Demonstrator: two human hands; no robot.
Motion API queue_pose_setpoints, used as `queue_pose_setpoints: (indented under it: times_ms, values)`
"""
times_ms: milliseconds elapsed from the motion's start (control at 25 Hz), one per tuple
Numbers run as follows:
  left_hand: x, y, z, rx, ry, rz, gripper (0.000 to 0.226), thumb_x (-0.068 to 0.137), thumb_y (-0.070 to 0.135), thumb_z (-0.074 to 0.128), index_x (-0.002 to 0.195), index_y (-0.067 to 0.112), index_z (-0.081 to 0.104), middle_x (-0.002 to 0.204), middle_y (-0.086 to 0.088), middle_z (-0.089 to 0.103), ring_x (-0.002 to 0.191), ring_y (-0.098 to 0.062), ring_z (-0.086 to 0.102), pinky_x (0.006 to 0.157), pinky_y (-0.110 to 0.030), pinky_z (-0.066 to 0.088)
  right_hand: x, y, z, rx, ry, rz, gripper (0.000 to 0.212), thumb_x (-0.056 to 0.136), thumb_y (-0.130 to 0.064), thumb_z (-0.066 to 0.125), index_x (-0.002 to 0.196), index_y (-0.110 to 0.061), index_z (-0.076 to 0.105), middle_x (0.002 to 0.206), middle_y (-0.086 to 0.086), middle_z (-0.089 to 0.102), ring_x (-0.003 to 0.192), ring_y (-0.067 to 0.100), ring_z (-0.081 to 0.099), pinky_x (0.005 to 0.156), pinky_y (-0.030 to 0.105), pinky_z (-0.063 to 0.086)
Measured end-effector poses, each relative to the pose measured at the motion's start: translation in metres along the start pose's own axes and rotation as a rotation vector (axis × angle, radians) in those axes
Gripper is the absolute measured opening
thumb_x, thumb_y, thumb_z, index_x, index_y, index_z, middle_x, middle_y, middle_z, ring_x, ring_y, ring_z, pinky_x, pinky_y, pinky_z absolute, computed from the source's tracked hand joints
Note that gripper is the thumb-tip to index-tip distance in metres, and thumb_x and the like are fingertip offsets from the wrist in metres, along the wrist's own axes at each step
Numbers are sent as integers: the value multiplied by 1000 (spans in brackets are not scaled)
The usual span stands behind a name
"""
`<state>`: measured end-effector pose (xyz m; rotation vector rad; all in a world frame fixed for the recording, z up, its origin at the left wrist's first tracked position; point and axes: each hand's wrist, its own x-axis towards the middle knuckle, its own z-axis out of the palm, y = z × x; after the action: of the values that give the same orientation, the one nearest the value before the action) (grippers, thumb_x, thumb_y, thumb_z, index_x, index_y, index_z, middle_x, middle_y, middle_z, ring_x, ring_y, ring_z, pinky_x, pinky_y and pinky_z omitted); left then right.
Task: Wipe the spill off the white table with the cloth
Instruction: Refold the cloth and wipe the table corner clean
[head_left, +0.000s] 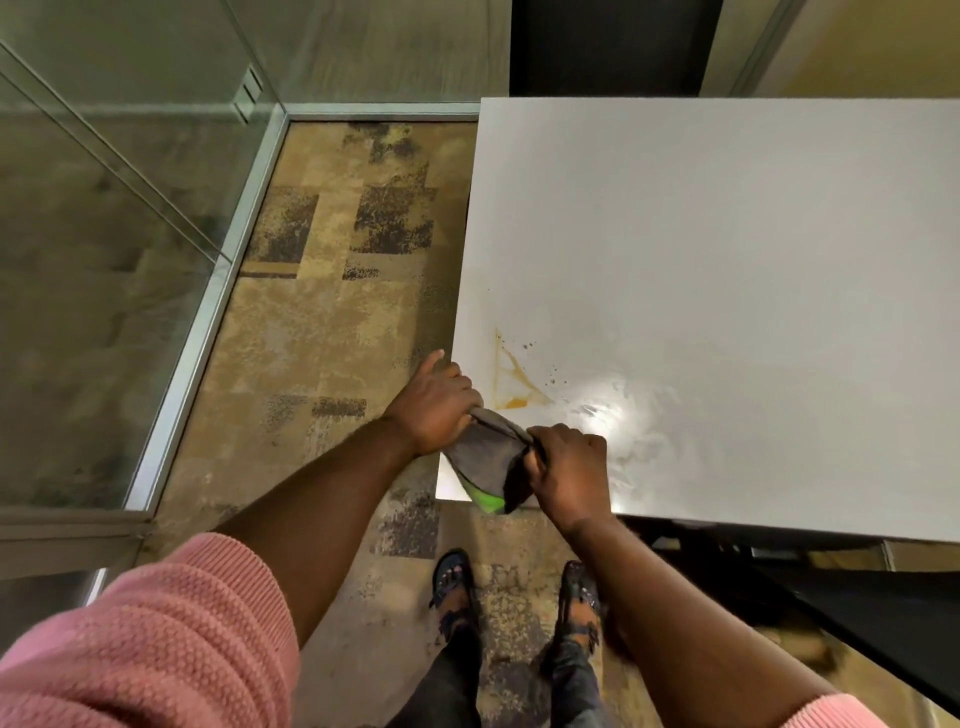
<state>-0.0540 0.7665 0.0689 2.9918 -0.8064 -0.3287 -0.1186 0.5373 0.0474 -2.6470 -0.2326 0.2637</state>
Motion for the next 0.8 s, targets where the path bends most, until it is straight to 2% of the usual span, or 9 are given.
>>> queue_pose_setpoints:
  times_ms: [120, 240, 320, 400, 480, 600, 680, 800]
  values:
    - [14, 17, -23, -68, 146, -12, 18, 92, 29, 66, 108, 23, 74, 104, 1, 72, 116, -25, 58, 123, -51, 18, 15, 19, -40, -108, 93, -59, 28, 89, -31, 56, 108, -23, 75, 96, 4, 72, 91, 35, 64, 81, 41, 33]
    - [26, 38, -33, -180, 301, -58, 18, 85, 23, 73, 103, 19, 75, 98, 0, 73, 109, -27, 60, 120, -52, 25, 18, 42, -64, -169, 188, -129, 20, 86, -19, 73, 106, -19, 74, 94, 4, 71, 91, 34, 65, 87, 43, 34]
    - [27, 57, -27, -252, 332, -98, 20, 80, 19, 76, 100, 18, 75, 95, 0, 72, 104, -27, 62, 118, -52, 29, 12, 60, -68, -207, 207, -166, 19, 84, -15, 74, 102, -19, 72, 93, 4, 70, 88, 33, 65, 88, 43, 33]
    - [18, 79, -4, -276, 318, -97, 20, 74, 15, 80, 93, 15, 72, 94, -3, 72, 100, -30, 64, 114, -55, 37, -4, 78, -60, -250, 155, -202, 17, 84, -18, 69, 101, -20, 71, 92, 5, 68, 85, 34, 64, 88, 44, 34]
    - [-2, 97, 27, -259, 230, -51, 24, 70, 17, 82, 91, 14, 71, 99, -7, 72, 101, -33, 67, 110, -59, 41, -29, 92, -43, -289, 37, -225, 20, 83, -26, 60, 99, -22, 72, 90, 4, 67, 86, 33, 64, 89, 43, 33]
    - [-30, 113, 68, -227, -3, -53, 28, 79, 34, 76, 101, 17, 72, 108, -6, 70, 114, -31, 63, 117, -57, 32, -60, 103, -15, -290, -93, -230, 20, 83, -37, 55, 90, -26, 70, 87, 0, 66, 88, 28, 64, 93, 42, 32]
    - [-40, 115, 83, -254, -6, -97, 31, 82, 41, 73, 104, 19, 73, 111, -3, 70, 116, -28, 62, 118, -54, 30, -66, 106, 0, -226, -104, -228, 25, 86, -39, 54, 99, -27, 71, 100, 1, 70, 96, 27, 65, 96, 42, 37]
    - [-45, 114, 93, -305, 122, -244, 34, 89, 35, 68, 119, 18, 71, 126, -4, 68, 125, -29, 60, 116, -52, 33, -51, 100, 16, -147, -126, -256, 45, 93, -36, 48, 131, -22, 69, 140, 5, 65, 126, 29, 61, 110, 47, 43]
